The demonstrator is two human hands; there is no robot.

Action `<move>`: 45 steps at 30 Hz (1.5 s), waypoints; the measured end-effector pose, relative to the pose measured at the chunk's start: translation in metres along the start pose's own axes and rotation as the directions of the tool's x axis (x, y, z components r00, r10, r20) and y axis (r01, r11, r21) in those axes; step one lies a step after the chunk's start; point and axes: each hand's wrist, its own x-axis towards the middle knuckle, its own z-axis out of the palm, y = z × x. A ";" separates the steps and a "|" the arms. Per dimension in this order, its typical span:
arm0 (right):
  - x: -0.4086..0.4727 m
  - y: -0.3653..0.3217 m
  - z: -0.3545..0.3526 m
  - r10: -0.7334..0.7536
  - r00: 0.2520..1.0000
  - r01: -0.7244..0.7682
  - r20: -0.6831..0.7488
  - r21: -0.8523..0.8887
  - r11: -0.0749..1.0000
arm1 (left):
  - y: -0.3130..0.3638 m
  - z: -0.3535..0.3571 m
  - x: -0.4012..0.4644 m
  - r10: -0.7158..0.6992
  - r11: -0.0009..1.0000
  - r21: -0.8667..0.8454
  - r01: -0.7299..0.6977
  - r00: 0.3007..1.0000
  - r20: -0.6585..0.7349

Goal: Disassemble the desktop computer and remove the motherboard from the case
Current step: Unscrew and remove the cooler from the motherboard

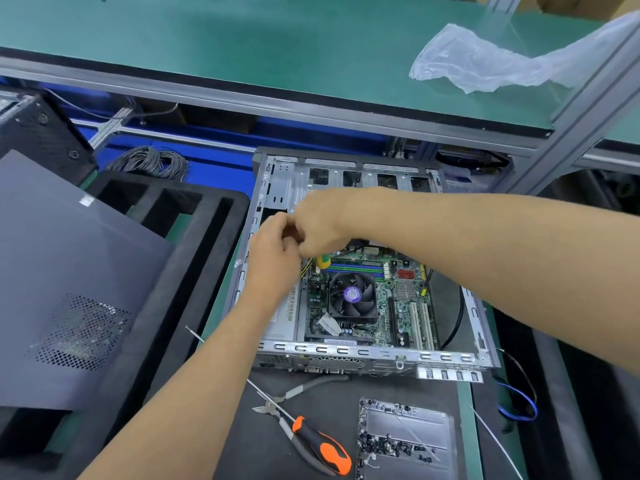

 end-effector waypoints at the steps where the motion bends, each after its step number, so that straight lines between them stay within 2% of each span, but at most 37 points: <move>1: 0.003 0.002 0.000 0.109 0.993 -0.115 0.041 0.214 0.970 | 0.001 0.000 0.000 -0.013 1.000 -0.012 0.013 1.000 -0.002; 2: 0.007 0.004 0.000 0.212 0.971 -0.239 0.115 0.367 0.899 | 0.001 0.000 0.000 -0.019 1.000 -0.015 0.019 1.000 -0.004; 3: 0.012 0.006 -0.001 0.287 0.936 -0.350 0.203 0.443 0.825 | 0.001 0.000 0.001 -0.022 1.000 -0.014 0.022 1.000 -0.006; 5: 0.013 0.011 -0.005 0.333 0.861 -0.482 0.386 0.407 0.776 | 0.000 0.000 0.001 -0.037 0.999 -0.020 0.037 0.999 -0.006; 6: 0.012 0.012 -0.005 0.333 0.844 -0.485 0.422 0.334 0.808 | 0.000 0.001 0.001 -0.045 0.999 -0.024 0.045 0.999 -0.010; 7: 0.012 0.012 -0.004 0.322 0.874 -0.424 0.363 0.247 0.871 | 0.000 0.001 0.001 -0.050 0.998 -0.028 0.050 0.999 -0.014; 9: 0.009 0.003 0.003 0.188 0.977 -0.180 0.098 -0.084 0.980 | 0.000 0.000 0.000 -0.041 0.999 -0.026 0.040 0.999 -0.016; 10: 0.005 -0.007 0.004 0.045 0.999 -0.047 -0.011 -0.279 0.959 | 0.001 0.000 0.000 -0.027 1.000 -0.015 0.027 0.999 -0.019; 11: 0.002 -0.013 0.005 -0.120 0.992 0.087 -0.049 -0.435 0.896 | 0.001 -0.001 -0.001 -0.018 1.000 0.004 0.018 1.000 -0.021; 13: -0.001 -0.012 0.005 -0.341 0.940 0.284 0.012 -0.582 0.762 | 0.003 -0.001 -0.003 -0.002 1.000 0.014 0.003 1.000 -0.020; 14: -0.004 -0.009 0.005 -0.363 0.932 0.295 -0.002 -0.580 0.759 | 0.004 -0.002 -0.004 0.016 1.000 0.003 -0.016 0.999 -0.027; 15: -0.005 -0.005 0.005 -0.340 0.938 0.265 -0.066 -0.494 0.828 | 0.005 -0.002 -0.004 0.029 0.999 -0.014 -0.030 0.999 -0.041; 17: -0.006 -0.002 0.008 -0.109 0.978 0.087 -0.180 -0.127 0.988 | 0.005 -0.002 -0.002 0.001 0.999 -0.051 -0.005 0.997 -0.079; 19: 0.000 0.000 0.008 0.149 0.985 -0.128 -0.091 0.197 0.972 | 0.003 -0.003 0.000 -0.033 0.997 -0.067 0.028 0.997 -0.075; 20: 0.002 0.003 0.006 0.200 0.979 -0.186 -0.039 0.223 0.957 | 0.002 -0.002 0.000 -0.031 0.998 -0.061 0.028 0.998 -0.054; 22: 0.002 0.008 0.004 0.236 0.972 -0.234 -0.010 0.083 0.969 | 0.000 -0.001 -0.001 -0.033 0.997 -0.070 0.032 0.999 -0.023; 24: -0.003 0.009 0.005 0.202 0.974 -0.211 -0.104 -0.091 0.973 | 0.000 -0.001 -0.001 -0.042 0.995 -0.094 0.040 0.999 -0.018; 26: -0.007 0.003 0.005 -0.063 0.985 0.007 -0.157 -0.333 0.943 | -0.001 -0.001 -0.001 -0.016 0.993 -0.113 0.015 1.000 -0.005; 28: -0.005 0.001 0.006 -0.345 0.928 0.234 -0.139 -0.502 0.832 | 0.000 -0.002 -0.003 0.000 0.995 -0.102 0.002 1.000 0.018; 29: -0.005 0.001 0.008 -0.408 0.902 0.280 -0.142 -0.528 0.802 | 0.001 -0.002 -0.003 -0.007 0.995 -0.096 0.010 0.999 0.036; 30: -0.005 0.004 0.009 -0.420 0.889 0.296 -0.184 -0.470 0.832 | 0.001 -0.003 -0.004 -0.021 0.994 -0.103 0.027 0.998 0.052; 31: -0.006 0.006 0.012 -0.383 0.878 0.295 -0.285 -0.307 0.905 | 0.002 -0.004 -0.004 -0.036 0.990 -0.132 0.042 0.998 0.052; 32: -0.006 0.008 0.018 -0.301 0.865 0.288 -0.401 -0.094 0.953 | 0.002 -0.005 -0.002 -0.063 0.981 -0.182 0.070 0.997 0.046; 33: -0.007 0.008 0.026 -0.183 0.839 0.277 -0.512 0.113 0.954 | 0.003 -0.008 0.000 -0.097 0.958 -0.268 0.106 0.994 0.047; 34: -0.007 0.005 0.033 -0.040 0.807 0.249 -0.589 0.278 0.928 | 0.006 -0.010 0.003 -0.133 0.914 -0.377 0.148 0.989 0.068; 36: -0.003 -0.003 0.044 0.280 0.748 0.172 -0.602 0.583 0.794 | 0.016 -0.008 0.010 -0.160 0.808 -0.545 0.225 0.973 0.165; 38: 0.003 -0.013 0.050 0.534 0.702 0.173 -0.472 0.840 0.515 | 0.030 0.002 0.017 -0.106 0.814 -0.532 0.234 0.960 0.260; 40: 0.006 -0.022 0.053 0.643 0.672 0.258 -0.367 0.930 0.262 | 0.042 0.014 0.020 -0.113 0.795 -0.539 0.278 0.941 0.318; 42: 0.007 -0.024 0.057 0.684 0.676 0.347 -0.275 0.937 0.033 | 0.043 0.026 0.022 -0.141 0.767 -0.563 0.307 0.938 0.318; 43: 0.006 -0.023 0.059 0.690 0.684 0.363 -0.237 0.931 -0.040 | 0.042 0.029 0.023 -0.124 0.782 -0.554 0.285 0.943 0.309; 45: 0.005 -0.019 0.063 0.722 0.669 0.340 -0.177 0.936 -0.086 | 0.040 0.031 0.024 -0.089 0.823 -0.516 0.240 0.950 0.300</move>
